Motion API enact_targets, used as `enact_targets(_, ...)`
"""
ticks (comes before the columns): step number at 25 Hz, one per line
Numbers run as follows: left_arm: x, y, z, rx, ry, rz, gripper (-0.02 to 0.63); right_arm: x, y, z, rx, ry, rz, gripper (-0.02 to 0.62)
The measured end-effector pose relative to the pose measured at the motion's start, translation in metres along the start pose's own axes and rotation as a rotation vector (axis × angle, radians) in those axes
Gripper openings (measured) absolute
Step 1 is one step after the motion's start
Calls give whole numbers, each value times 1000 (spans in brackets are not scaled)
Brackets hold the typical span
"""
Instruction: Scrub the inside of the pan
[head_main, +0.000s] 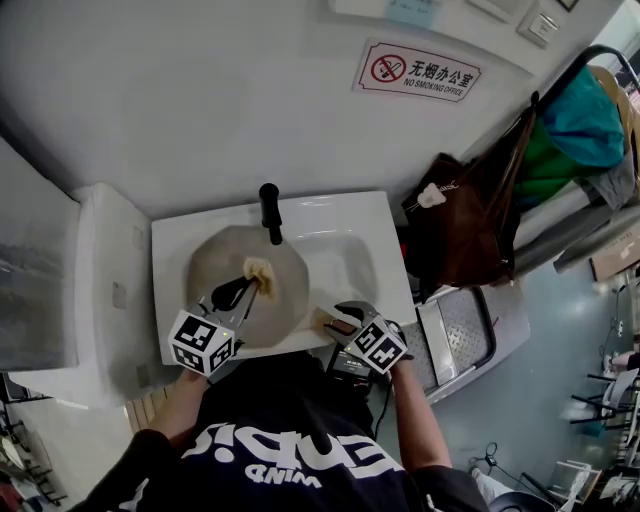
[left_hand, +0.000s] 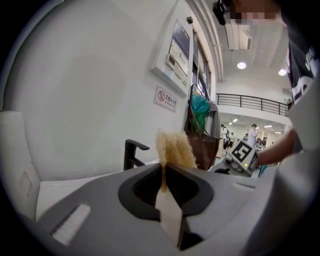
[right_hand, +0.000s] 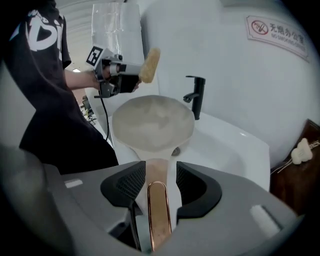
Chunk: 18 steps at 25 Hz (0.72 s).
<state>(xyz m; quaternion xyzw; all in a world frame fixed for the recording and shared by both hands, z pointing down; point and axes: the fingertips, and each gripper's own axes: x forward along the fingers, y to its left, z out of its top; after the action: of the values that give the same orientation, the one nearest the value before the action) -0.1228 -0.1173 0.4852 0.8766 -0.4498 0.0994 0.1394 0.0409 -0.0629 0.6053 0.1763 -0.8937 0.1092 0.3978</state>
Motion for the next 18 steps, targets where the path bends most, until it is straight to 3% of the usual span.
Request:
enact_targets(6,2,5,-8,-9,26,-7,25,28,10,-40,32,118,59,178)
enact_targets(18,5,8,-12,-25,33,-11,25,50,12,-57,11,213,83,178)
